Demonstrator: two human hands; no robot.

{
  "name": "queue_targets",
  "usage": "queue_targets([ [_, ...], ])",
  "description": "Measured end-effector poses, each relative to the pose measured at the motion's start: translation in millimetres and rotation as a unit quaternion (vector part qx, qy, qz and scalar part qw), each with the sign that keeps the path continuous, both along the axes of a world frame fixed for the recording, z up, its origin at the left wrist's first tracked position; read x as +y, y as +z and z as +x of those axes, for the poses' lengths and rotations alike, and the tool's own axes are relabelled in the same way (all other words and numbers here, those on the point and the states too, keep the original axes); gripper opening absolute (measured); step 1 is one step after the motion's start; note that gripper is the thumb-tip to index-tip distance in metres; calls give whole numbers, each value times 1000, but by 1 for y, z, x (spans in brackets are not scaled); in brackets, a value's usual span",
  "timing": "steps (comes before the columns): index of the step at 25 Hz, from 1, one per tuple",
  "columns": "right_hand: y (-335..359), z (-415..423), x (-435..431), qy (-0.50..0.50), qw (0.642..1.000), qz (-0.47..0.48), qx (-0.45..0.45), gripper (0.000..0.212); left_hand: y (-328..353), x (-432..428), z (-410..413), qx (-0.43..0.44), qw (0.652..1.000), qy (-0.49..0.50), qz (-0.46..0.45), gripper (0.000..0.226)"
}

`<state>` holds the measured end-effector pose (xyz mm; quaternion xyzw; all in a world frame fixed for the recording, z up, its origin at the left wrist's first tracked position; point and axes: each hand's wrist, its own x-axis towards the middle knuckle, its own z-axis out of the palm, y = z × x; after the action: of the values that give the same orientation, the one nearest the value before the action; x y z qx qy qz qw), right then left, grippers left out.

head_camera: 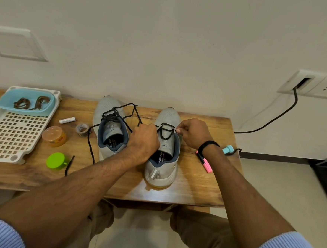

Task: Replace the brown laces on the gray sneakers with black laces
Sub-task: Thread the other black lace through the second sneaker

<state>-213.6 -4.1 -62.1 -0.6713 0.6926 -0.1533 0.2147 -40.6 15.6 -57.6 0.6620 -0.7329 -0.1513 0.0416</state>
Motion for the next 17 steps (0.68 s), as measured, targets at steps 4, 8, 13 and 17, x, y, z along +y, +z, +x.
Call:
queue_targets([
  [4, 4, 1, 1, -61, 997, -17, 38, 13, 3, 2, -1, 7, 1000, 16, 16, 17],
  [8, 9, -5, 1, -131, 985, -31, 103, 16, 5, 5, -2, 8, 999, 18, 28, 18],
  [13, 13, -19, 1, -243, 962, -29, 124, 16, 5, 3, 1, -3, 999, 17, 35, 17],
  [17, 14, -13, 1, -256, 957, -34, 132, 14, 7, 4, 0, -6, 999, 15, 34, 18],
])
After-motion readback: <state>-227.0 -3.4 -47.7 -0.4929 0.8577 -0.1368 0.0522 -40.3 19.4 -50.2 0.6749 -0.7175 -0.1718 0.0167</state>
